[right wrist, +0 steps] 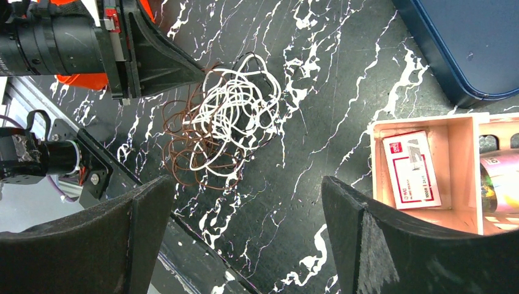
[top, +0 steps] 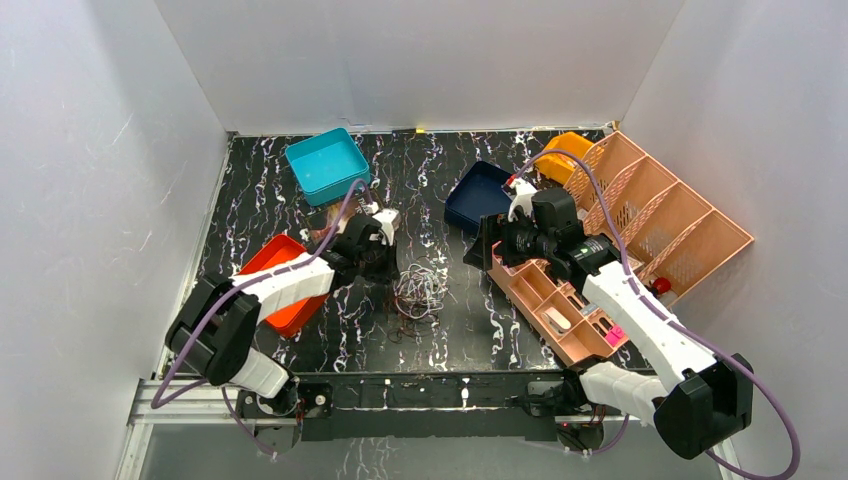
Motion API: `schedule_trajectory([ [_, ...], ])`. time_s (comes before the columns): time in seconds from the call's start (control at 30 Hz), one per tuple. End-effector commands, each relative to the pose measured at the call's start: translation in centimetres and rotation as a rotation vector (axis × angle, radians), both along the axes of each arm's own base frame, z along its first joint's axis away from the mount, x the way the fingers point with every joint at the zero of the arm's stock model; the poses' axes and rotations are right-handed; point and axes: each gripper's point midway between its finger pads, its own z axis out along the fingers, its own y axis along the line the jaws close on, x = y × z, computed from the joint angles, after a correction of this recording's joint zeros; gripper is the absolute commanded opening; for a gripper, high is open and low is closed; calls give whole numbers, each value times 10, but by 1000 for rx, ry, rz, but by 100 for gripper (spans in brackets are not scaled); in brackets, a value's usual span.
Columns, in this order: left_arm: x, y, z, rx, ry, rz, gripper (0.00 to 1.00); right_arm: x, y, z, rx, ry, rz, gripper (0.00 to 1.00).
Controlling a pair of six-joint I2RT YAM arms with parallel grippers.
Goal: Untangle the cables
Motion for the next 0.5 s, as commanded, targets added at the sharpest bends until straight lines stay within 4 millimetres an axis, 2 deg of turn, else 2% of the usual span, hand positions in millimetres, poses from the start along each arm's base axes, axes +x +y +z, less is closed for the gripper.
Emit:
schedule_trajectory([
  [0.0, 3, 2, 23, -11, -64, 3, 1, 1, 5, 15, 31, -56, 25, 98],
  [0.23, 5, 5, 42, 0, -92, 5, 0, 2, 4, 17, 37, -67, 15, 98],
  [0.27, 5, 5, 53, -12, -112, 2, 0, 3, 4, 18, 40, -73, 11, 98],
  [0.47, 5, 2, 89, -34, -152, -31, 0, 5, 6, 28, 85, -117, -5, 98],
])
